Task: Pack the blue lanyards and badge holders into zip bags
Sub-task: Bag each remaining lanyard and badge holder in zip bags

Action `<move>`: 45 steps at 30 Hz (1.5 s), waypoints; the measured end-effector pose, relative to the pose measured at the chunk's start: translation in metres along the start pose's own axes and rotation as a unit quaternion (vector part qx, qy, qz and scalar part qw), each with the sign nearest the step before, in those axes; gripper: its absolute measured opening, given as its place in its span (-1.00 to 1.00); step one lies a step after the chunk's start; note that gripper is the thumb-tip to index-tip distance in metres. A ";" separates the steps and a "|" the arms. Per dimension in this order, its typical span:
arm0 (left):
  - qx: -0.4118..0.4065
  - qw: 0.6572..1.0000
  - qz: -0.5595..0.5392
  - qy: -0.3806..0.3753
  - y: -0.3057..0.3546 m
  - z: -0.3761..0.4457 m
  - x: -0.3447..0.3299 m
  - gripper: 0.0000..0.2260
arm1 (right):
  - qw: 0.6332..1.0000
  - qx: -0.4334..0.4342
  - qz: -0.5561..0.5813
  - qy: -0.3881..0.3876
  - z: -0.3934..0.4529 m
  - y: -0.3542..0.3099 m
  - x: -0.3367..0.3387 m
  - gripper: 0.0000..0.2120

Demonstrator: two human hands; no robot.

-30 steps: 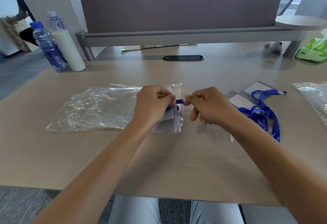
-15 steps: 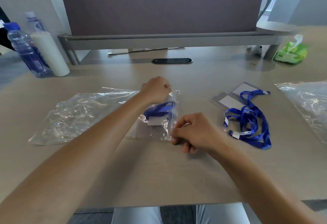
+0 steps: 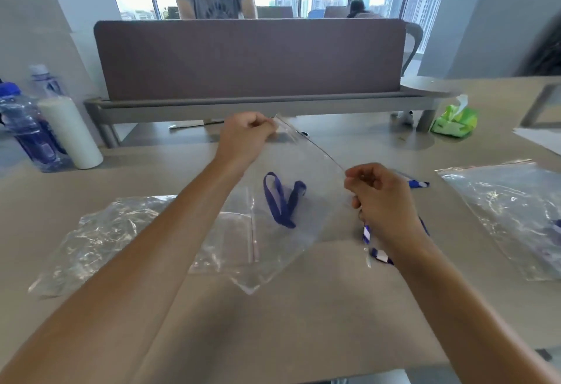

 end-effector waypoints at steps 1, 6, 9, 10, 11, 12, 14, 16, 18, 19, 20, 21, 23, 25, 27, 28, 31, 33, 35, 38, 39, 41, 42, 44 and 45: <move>-0.013 1.000 -0.018 0.010 0.014 0.000 0.002 -0.88 | 1.000 0.012 0.014 0.023 0.006 -0.011 0.012 -0.89; -0.102 0.992 -0.055 0.048 0.089 -0.012 0.014 -0.89 | 0.988 0.085 0.020 0.130 0.023 -0.076 0.083 -0.84; -0.142 0.986 -0.074 0.049 0.124 -0.028 0.013 -0.94 | 0.975 0.139 -0.023 0.173 0.018 -0.111 0.111 -0.85; -0.150 0.985 -0.073 0.044 0.134 -0.034 0.010 -0.94 | 0.969 0.159 -0.049 0.182 0.015 -0.122 0.116 -0.85; -0.157 0.984 -0.073 0.037 0.143 -0.041 0.006 -0.94 | 0.961 0.186 -0.077 0.188 0.011 -0.134 0.118 -0.85; -0.165 0.983 -0.072 0.028 0.151 -0.047 0.002 -0.94 | 0.953 0.216 -0.101 0.187 0.006 -0.146 0.118 -0.84; -0.185 0.981 -0.063 0.007 0.166 -0.059 -0.007 -0.93 | 0.939 0.274 -0.127 0.164 -0.004 -0.170 0.111 -0.81; -0.205 0.978 -0.046 -0.009 0.177 -0.070 -0.015 -0.92 | 0.934 0.309 -0.136 0.118 -0.011 -0.186 0.100 -0.75; -0.225 0.974 -0.026 -0.021 0.187 -0.080 -0.022 -0.92 | 0.938 0.317 -0.128 0.056 -0.013 -0.196 0.088 -0.72; -0.232 0.972 -0.021 -0.027 0.191 -0.085 -0.024 -0.92 | 0.942 0.314 -0.116 0.025 -0.013 -0.198 0.083 -0.76; -0.238 0.971 -0.018 -0.031 0.194 -0.089 -0.025 -0.92 | 0.945 0.313 -0.100 -0.001 -0.013 -0.199 0.079 -0.82; -0.244 0.969 -0.011 -0.030 0.197 -0.092 -0.024 -0.92 | 0.945 0.314 -0.085 -0.016 -0.014 -0.201 0.077 -0.89; -0.254 0.967 0.007 -0.019 0.201 -0.097 -0.022 -0.93 | 0.945 0.321 -0.056 -0.019 -0.017 -0.203 0.078 -0.97; -0.239 0.971 -0.006 -0.011 0.199 -0.098 -0.018 -0.95 | 0.946 0.323 -0.020 -0.024 -0.021 -0.204 0.081 -0.98; -0.226 0.974 -0.017 -0.012 0.196 -0.099 -0.018 -0.94 | 0.947 0.319 0.009 -0.036 -0.024 -0.202 0.081 -0.97; -0.229 0.973 -0.012 -0.013 0.196 -0.100 -0.019 -0.93 | 0.948 0.315 0.012 -0.042 -0.025 -0.201 0.081 -0.97; -0.247 0.969 0.017 -0.013 0.197 -0.104 -0.022 -0.92 | 0.949 0.311 -0.001 -0.052 -0.025 -0.198 0.081 -0.96; -0.252 0.967 0.035 -0.017 0.197 -0.105 -0.025 -0.92 | 0.947 0.317 -0.033 -0.051 -0.025 -0.198 0.081 -0.95; -0.255 0.965 0.049 -0.025 0.196 -0.106 -0.029 -0.93 | 0.942 0.327 -0.066 -0.048 -0.025 -0.199 0.080 -0.94; -0.249 0.966 0.054 -0.035 0.192 -0.103 -0.034 -0.93 | 0.938 0.333 -0.087 -0.036 -0.024 -0.199 0.081 -0.92; -0.247 0.967 0.056 -0.035 0.191 -0.103 -0.035 -0.93 | 0.939 0.331 -0.090 -0.034 -0.023 -0.198 0.082 -0.93; -0.245 0.968 0.054 -0.031 0.189 -0.101 -0.036 -0.93 | 0.941 0.323 -0.096 -0.038 -0.020 -0.195 0.084 -0.94; -0.242 0.969 0.050 -0.028 0.188 -0.100 -0.036 -0.94 | 0.940 0.321 -0.102 -0.041 -0.018 -0.194 0.085 -0.94; -0.229 0.972 0.041 -0.032 0.184 -0.098 -0.038 -0.94 | 0.938 0.322 -0.120 -0.043 -0.016 -0.193 0.086 -0.94; -0.221 0.974 0.036 -0.037 0.181 -0.096 -0.040 -0.94 | 0.936 0.324 -0.129 -0.043 -0.014 -0.193 0.085 -0.94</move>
Point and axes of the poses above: each hand's wrist, its own z-axis towards the middle knuckle, its own x-axis out of the back of the hand, y = z × x, the point moved 10 cm from there along z, towards the middle knuckle, and after that the axes turned 13 degrees about -z, right-handed, at the moved point
